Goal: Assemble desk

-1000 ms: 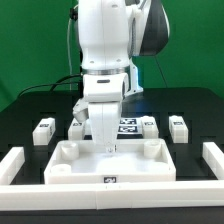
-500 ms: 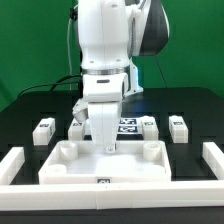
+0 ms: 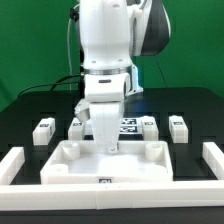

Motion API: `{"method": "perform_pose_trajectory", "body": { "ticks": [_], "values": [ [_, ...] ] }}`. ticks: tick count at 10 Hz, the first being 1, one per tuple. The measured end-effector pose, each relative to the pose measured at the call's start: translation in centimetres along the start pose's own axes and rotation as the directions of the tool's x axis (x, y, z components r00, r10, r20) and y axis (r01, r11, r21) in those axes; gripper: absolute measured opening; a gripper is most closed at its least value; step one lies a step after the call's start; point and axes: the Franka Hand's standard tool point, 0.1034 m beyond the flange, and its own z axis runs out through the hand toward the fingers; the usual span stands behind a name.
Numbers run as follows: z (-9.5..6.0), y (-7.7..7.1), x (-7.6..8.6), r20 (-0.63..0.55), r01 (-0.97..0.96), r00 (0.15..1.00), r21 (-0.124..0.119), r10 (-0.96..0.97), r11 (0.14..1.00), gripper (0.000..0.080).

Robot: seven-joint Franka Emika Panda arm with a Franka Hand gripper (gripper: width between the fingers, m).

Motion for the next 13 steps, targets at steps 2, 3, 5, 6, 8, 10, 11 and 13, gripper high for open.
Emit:
{"method": "perform_pose_trajectory", "body": {
  "ticks": [2,3,5,6,8,10,11,13],
  "values": [
    [-0.2,1.3,2.7,-0.014,0.034,0.999,-0.004,-0.035,0.999,0.0054],
    [0.2,1.4,4.0,-0.021,0.054,0.998,0.014,-0.053,0.998,0.0054],
    [0.3,1.3,6.6,-0.034,0.073,0.997,0.016,-0.072,0.997,0.0054],
    [0.3,1.3,6.7,-0.028,0.071,0.997,0.033,-0.070,0.997,0.0054],
    [0.3,1.3,6.7,-0.015,0.063,0.998,0.040,-0.063,0.997,0.0054],
    [0.3,1.3,6.6,-0.011,0.066,0.998,0.040,-0.066,0.997,0.0128],
    [0.3,1.3,6.6,-0.011,0.066,0.998,0.040,-0.065,0.997,0.0128],
    [0.3,1.2,6.6,-0.011,0.065,0.998,0.040,-0.065,0.997,0.0449]
  ]
}}
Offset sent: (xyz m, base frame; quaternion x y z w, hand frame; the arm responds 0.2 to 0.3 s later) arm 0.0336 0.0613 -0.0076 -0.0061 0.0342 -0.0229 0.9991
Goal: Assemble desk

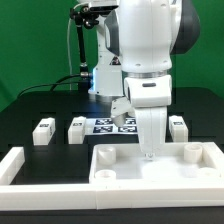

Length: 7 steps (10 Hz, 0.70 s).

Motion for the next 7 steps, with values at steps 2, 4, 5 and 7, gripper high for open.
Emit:
{"method": "perform_pose_trajectory", "body": {
  "ticks": [2,4,5,7],
  "values": [
    [0.00,0.00,0.00,0.000,0.000,1.000,0.000,0.000,1.000,0.0574],
    [0.01,-0.01,-0.01,0.000,0.000,1.000,0.000,0.000,1.000,0.0645],
    [0.01,-0.01,-0.01,0.000,0.000,1.000,0.000,0.000,1.000,0.0645],
    [0.01,-0.01,-0.01,0.000,0.000,1.000,0.000,0.000,1.000,0.0648]
  ]
}}
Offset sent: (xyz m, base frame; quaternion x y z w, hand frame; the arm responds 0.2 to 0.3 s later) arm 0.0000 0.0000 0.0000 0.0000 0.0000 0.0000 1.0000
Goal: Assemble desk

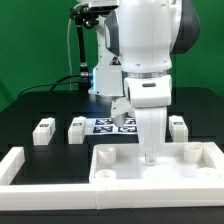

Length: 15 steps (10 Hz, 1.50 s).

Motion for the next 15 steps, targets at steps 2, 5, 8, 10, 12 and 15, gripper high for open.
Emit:
{"method": "perform_pose_trajectory", "body": {
  "ticks": [2,5,8,10,12,15],
  "values": [
    [0.0,0.0,0.0,0.000,0.000,1.000,0.000,0.000,1.000,0.0648],
    [-1.4,0.1,0.3,0.010,-0.060,0.998,0.006,0.060,0.998,0.0648],
    [-4.5,0.2,1.8,0.023,-0.216,0.976,-0.013,0.216,0.976,0.0648],
    [-6.0,0.0,4.6,0.010,-0.445,0.895,-0.038,0.446,0.895,0.0648],
    [-5.8,-0.1,4.5,0.007,-0.537,0.843,-0.033,0.537,0.843,0.0648],
    [-5.7,-0.3,4.8,0.000,-0.690,0.724,-0.031,0.690,0.723,0.0648]
  ]
}}
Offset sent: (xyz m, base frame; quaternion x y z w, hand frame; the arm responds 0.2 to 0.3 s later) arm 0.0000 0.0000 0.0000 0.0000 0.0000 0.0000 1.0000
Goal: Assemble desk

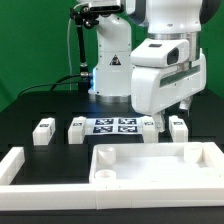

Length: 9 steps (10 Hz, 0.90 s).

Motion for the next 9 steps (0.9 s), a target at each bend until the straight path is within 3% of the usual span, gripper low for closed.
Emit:
{"method": "perform_pose_trajectory", "body": {
  "ticks": [2,3,4,5,9],
  "values": [
    [0.2,-2.1,0.8,0.007,-0.328,0.945,0.002,0.328,0.945,0.0648],
    [0.5,-2.7,1.2,0.012,-0.465,0.885,0.016,0.465,0.885,0.0648],
    [0.7,-2.3,1.1,0.017,-0.568,0.823,0.045,0.568,0.821,0.0648],
    [0.7,-2.3,1.2,0.021,-0.630,0.777,0.058,0.630,0.775,0.0648],
    [0.7,-2.9,1.0,0.073,-0.660,0.751,0.053,0.657,0.749,0.0648]
  ]
}}
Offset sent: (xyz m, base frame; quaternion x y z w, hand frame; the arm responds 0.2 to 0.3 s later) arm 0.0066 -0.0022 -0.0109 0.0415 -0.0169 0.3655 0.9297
